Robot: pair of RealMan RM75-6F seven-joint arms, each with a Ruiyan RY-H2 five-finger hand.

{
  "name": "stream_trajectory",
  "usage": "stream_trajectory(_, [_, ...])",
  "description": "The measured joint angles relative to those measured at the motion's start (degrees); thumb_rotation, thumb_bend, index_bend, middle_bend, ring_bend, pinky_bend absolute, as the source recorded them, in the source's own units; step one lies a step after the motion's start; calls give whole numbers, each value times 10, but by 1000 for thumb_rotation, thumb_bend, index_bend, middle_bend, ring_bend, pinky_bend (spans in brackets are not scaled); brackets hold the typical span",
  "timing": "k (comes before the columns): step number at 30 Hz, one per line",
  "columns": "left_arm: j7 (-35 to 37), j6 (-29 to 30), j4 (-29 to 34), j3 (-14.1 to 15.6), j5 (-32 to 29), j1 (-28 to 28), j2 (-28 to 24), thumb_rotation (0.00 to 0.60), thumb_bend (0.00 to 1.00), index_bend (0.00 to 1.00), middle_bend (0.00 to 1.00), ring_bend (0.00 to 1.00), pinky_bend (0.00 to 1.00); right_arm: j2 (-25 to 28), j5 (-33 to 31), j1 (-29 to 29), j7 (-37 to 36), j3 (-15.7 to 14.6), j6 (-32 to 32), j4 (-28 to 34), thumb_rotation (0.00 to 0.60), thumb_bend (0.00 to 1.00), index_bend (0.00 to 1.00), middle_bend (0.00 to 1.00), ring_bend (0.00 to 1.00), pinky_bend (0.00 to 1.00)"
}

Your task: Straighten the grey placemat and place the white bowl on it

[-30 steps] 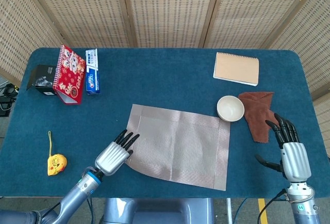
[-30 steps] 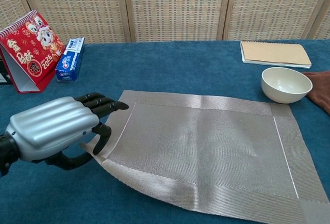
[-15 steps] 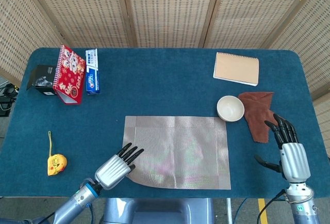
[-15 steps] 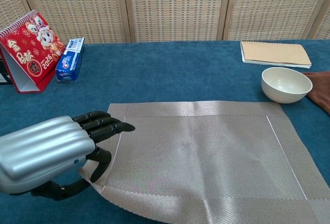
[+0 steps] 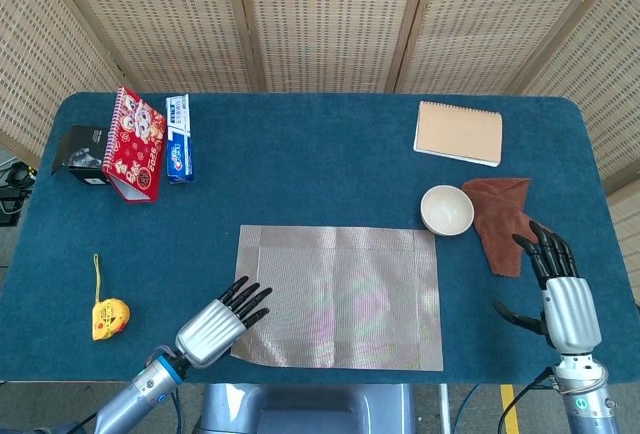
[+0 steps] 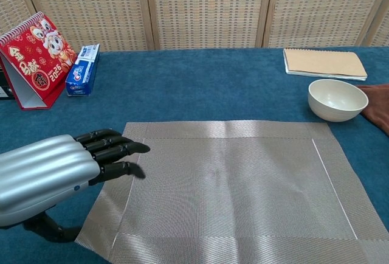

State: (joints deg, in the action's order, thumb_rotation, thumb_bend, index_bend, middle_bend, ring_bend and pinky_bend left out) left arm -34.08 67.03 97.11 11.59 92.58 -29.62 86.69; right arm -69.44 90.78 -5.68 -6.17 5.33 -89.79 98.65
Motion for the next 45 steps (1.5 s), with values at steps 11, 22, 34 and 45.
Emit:
stream_trajectory(11, [99,62,8,-2,48,24,-33,600,90,24,0,0,0,-6,-3,-2,19,-1,6,-4,600,146,174,0,0,0])
stream_trajectory(22, [165,137,27,-41,26,67,-94,600,89,35,0,0,0,-20,-28,-12,49,6,29,-25,600,148,223,0,0,0])
stream_trajectory(34, [224,171,22,-87,-6,96,-130,600,89,42,0,0,0,-100,-154,-101,131,69,151,-128,600,147,313,0,0,0])
stream_trajectory(45, [235,157,14,-105,-19,103,-130,600,89,51,0,0,0,-187,-211,-175,175,100,224,-247,600,162,340,0,0,0])
